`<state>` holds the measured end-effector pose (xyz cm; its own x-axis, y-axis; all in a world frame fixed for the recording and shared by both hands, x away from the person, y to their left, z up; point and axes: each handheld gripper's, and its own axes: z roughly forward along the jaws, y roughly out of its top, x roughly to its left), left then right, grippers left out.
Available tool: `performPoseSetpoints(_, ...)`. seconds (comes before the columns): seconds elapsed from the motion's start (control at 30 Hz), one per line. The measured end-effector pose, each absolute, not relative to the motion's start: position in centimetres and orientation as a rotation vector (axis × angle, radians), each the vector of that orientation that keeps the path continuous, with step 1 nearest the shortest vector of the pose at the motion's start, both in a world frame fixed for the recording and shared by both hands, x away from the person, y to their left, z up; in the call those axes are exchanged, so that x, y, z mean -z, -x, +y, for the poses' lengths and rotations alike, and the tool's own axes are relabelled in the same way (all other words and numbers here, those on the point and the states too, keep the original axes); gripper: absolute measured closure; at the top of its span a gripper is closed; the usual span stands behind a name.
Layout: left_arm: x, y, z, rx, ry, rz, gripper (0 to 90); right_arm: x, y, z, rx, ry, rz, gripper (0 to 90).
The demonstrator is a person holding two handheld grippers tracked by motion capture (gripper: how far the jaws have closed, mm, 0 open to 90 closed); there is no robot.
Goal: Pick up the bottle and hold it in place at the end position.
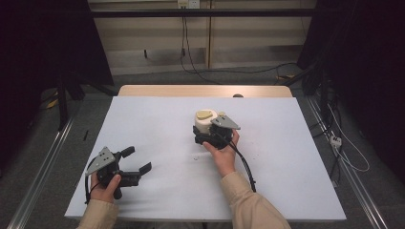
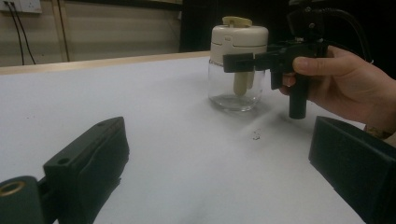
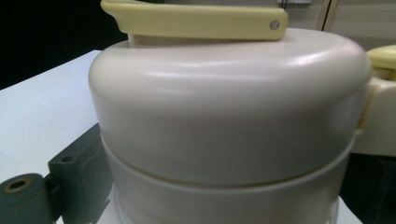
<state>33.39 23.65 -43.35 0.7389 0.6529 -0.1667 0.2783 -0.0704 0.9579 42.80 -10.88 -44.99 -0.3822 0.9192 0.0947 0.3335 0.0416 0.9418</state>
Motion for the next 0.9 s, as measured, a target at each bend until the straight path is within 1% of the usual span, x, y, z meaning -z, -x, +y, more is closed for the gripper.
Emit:
performPoseSetpoints(0.6,43.37,-33.36,23.67,-0.361,-1.655,0.758,4.4,44.96,-43.10,-10.66,-1.321,-1.239,1.769,6.0)
performPoseSetpoints(0.9,43.39,-33.34,23.54,-0.363,-1.660,0.755,4.4,44.90,-42.90,-11.21,-1.329,-1.261,1.816,5.7)
